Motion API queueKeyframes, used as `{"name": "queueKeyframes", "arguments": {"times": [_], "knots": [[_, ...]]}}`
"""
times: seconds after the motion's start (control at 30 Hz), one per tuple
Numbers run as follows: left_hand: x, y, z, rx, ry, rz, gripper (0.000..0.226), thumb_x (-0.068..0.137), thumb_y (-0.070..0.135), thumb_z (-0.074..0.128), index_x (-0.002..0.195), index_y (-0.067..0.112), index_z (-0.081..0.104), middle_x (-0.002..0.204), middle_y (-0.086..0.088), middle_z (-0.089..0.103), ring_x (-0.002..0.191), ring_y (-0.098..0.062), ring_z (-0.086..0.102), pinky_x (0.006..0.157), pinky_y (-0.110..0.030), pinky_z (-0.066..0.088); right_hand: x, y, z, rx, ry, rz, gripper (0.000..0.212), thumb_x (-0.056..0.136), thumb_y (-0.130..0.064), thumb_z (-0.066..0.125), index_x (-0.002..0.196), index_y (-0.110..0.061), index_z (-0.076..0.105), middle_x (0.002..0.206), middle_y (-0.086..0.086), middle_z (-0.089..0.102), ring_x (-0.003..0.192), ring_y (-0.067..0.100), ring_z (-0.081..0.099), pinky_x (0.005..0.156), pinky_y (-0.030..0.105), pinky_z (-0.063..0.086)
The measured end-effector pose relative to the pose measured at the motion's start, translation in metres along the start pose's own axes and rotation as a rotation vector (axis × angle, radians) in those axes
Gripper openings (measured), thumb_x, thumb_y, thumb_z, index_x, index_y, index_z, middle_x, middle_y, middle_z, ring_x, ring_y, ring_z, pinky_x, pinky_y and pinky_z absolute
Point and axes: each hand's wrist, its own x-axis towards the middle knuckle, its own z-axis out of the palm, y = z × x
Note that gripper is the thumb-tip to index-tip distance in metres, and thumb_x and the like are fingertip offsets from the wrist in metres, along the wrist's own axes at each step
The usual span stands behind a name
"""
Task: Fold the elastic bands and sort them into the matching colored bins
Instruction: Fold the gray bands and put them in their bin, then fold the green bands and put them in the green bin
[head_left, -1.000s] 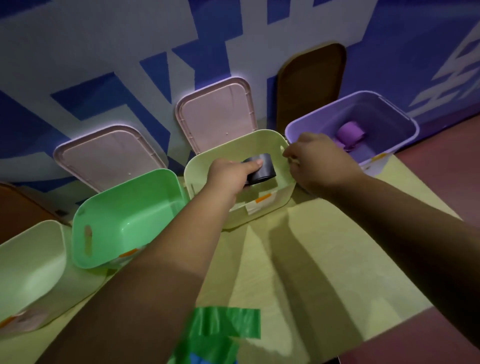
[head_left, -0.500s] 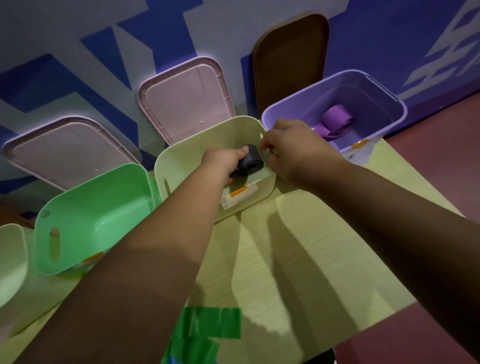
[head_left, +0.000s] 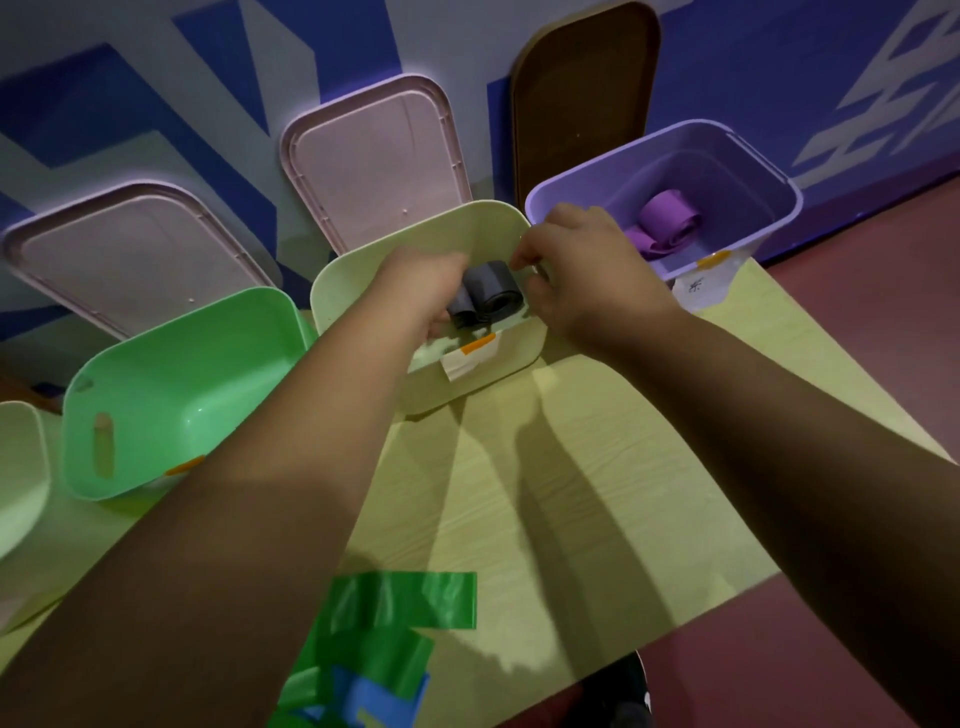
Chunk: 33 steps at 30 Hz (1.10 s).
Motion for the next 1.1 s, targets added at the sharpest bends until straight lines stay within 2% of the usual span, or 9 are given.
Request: {"name": "queueKeyframes", "arguments": {"times": [0.13, 0.27, 0.43, 0.53, 0.67, 0.8, 0.87, 0.97, 1.1], "knots": [[-0.058, -0.015, -0.037, -0.125, 0.029, 0.098, 0.013, 0.096, 0.026, 0.065, 0.101, 0.014, 0.068, 0.110, -0.008, 0.077, 0.097, -0.023, 0.078, 0.091, -0.042, 0.064, -0.020, -0.028, 0.007, 0.127, 0.073, -0.049, 0.022, 0.101, -0.016, 0.060, 0.114, -0.018, 0.077, 0.117, 0.004, 0.066, 0.116, 0.030, 0.054, 0.096, 0.037, 0.044], [-0.123, -0.054, -0.074, -0.316, 0.116, 0.235, 0.014, 0.099, 0.021, 0.064, 0.104, 0.018, 0.076, 0.098, 0.003, 0.081, 0.086, -0.015, 0.079, 0.078, -0.035, 0.065, -0.049, -0.062, 0.025, 0.273, 0.126, -0.104, 0.020, 0.092, -0.021, 0.060, 0.103, -0.019, 0.077, 0.104, 0.001, 0.068, 0.100, 0.026, 0.061, 0.091, 0.042, 0.051], [-0.179, -0.135, -0.114, -0.327, 0.210, 0.188, 0.016, 0.102, 0.023, 0.061, 0.104, 0.020, 0.077, 0.100, 0.005, 0.081, 0.087, -0.016, 0.076, 0.072, -0.031, 0.061, -0.093, -0.119, 0.044, 0.410, 0.041, -0.138, 0.017, 0.092, -0.016, 0.067, 0.103, -0.021, 0.079, 0.100, -0.005, 0.071, 0.086, 0.005, 0.057, 0.081, 0.019, 0.042], [-0.205, -0.188, -0.129, -0.377, 0.227, 0.137, 0.016, 0.102, 0.018, 0.060, 0.101, 0.016, 0.076, 0.101, -0.001, 0.081, 0.083, -0.017, 0.074, 0.065, -0.027, 0.058, -0.119, -0.152, 0.059, 0.452, -0.086, -0.138, 0.018, 0.094, -0.014, 0.067, 0.105, -0.021, 0.079, 0.101, -0.006, 0.072, 0.083, 0.002, 0.055, 0.075, 0.014, 0.039], [-0.226, -0.269, -0.137, -0.205, 0.318, 0.146, 0.019, 0.100, 0.018, 0.062, 0.091, 0.025, 0.077, 0.097, 0.001, 0.079, 0.080, -0.014, 0.072, 0.071, -0.031, 0.055, -0.156, -0.184, 0.094, 0.475, -0.235, -0.179, 0.019, 0.095, -0.014, 0.066, 0.106, -0.020, 0.080, 0.104, -0.005, 0.074, 0.090, 0.007, 0.063, 0.084, 0.025, 0.048], [-0.242, -0.349, -0.144, 0.269, 0.545, 0.558, 0.016, 0.097, 0.013, 0.062, 0.102, 0.023, 0.074, 0.105, 0.008, 0.071, 0.102, -0.018, 0.066, 0.093, -0.038, 0.052, -0.202, -0.201, 0.155, 0.400, -0.271, -0.258, 0.022, 0.094, -0.012, 0.066, 0.113, -0.014, 0.075, 0.110, 0.007, 0.071, 0.103, 0.027, 0.067, 0.098, 0.037, 0.050], [-0.245, -0.378, -0.145, 0.365, 0.497, 0.702, 0.024, 0.092, 0.009, 0.063, 0.110, 0.020, 0.075, 0.113, 0.008, 0.071, 0.108, -0.021, 0.063, 0.098, -0.040, 0.049, -0.224, -0.204, 0.186, 0.337, -0.286, -0.289, 0.032, 0.091, -0.015, 0.066, 0.122, -0.016, 0.071, 0.116, 0.009, 0.065, 0.109, 0.033, 0.062, 0.099, 0.044, 0.050], [-0.235, -0.405, -0.140, 0.352, 0.361, 0.743, 0.037, 0.093, 0.008, 0.066, 0.128, 0.019, 0.073, 0.132, 0.009, 0.068, 0.124, -0.015, 0.061, 0.107, -0.044, 0.047, -0.241, -0.208, 0.223, 0.272, -0.226, -0.297, 0.040, 0.087, -0.023, 0.057, 0.126, -0.016, 0.067, 0.118, 0.009, 0.062, 0.108, 0.035, 0.059, 0.099, 0.046, 0.048], [-0.223, -0.423, -0.130, 0.313, 0.325, 0.810, 0.041, 0.097, 0.005, 0.070, 0.136, 0.018, 0.069, 0.144, 0.013, 0.062, 0.138, -0.008, 0.054, 0.112, -0.039, 0.043, -0.250, -0.204, 0.252, 0.195, -0.045, -0.303, 0.031, 0.089, -0.028, 0.059, 0.117, -0.017, 0.068, 0.114, 0.005, 0.063, 0.099, 0.030, 0.055, 0.093, 0.047, 0.047]]}}
